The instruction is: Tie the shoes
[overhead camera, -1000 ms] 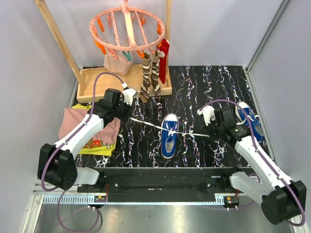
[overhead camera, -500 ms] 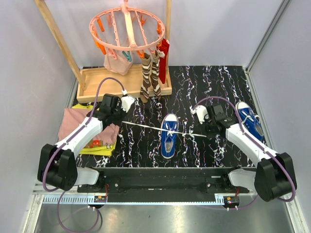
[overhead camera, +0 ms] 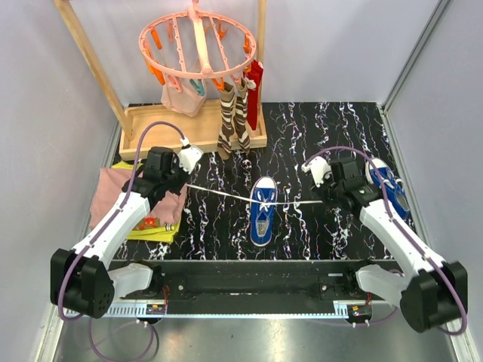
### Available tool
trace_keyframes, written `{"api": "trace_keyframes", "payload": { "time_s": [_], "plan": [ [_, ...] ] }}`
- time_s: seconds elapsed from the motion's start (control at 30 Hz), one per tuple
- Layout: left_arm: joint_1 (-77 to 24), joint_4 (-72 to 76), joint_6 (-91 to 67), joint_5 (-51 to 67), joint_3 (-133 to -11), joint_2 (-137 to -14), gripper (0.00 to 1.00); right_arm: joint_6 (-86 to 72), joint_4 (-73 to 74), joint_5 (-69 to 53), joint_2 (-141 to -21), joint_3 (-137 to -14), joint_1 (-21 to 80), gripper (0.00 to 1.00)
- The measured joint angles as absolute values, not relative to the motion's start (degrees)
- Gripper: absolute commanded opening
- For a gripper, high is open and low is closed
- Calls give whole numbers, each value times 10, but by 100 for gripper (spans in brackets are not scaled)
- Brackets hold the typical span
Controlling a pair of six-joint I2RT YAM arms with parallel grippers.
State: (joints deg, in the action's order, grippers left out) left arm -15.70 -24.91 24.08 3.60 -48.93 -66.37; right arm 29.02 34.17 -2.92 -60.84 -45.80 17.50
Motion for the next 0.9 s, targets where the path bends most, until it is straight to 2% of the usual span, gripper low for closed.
{"api": "trace_keyframes", "payload": {
  "time_s": [0.17,0.33,0.4,0.43,0.47,0.5,0.53,0.57,0.6,0.63,0.67,0.7,0.77,0.83,0.87,0.9],
  "plan": [
    [-158,-267,262,38,-467,-679,0,307,335,-52,-695,-431,174,0],
    [-183,-271,288,36,-463,-747,0,311,324,-89,-782,-434,174,0],
    [-198,-272,299,36,-463,-774,0,310,324,-105,-792,-439,174,15],
    [-204,-272,305,36,-463,-785,9,311,324,-112,-793,-444,174,23],
    [-210,-273,314,39,-463,-797,13,313,323,-119,-793,-450,173,34],
    [-212,-274,320,41,-463,-804,18,313,324,-123,-793,-455,173,57],
    [-214,-276,327,45,-463,-809,24,318,328,-127,-793,-462,173,69],
    [-213,-278,334,50,-463,-811,34,323,332,-131,-792,-468,173,78],
    [-212,-280,341,56,-463,-809,38,328,335,-134,-788,-472,172,90],
    [-211,-281,345,65,-463,-804,43,340,341,-139,-776,-475,171,95],
    [-210,-285,351,74,-463,-793,57,346,349,-144,-756,-475,170,98],
    [-210,-289,358,80,-463,-781,63,349,358,-147,-736,-475,170,100],
    [-208,-307,374,106,-471,-745,73,365,372,-160,-674,-476,168,100],
    [-208,-320,386,136,-491,-700,93,377,380,-174,-616,-481,168,100],
    [-208,-321,394,147,-500,-683,99,382,383,-182,-591,-486,168,100],
    [-208,-321,396,165,-510,-662,99,388,384,-192,-571,-491,168,100]
  ]
}}
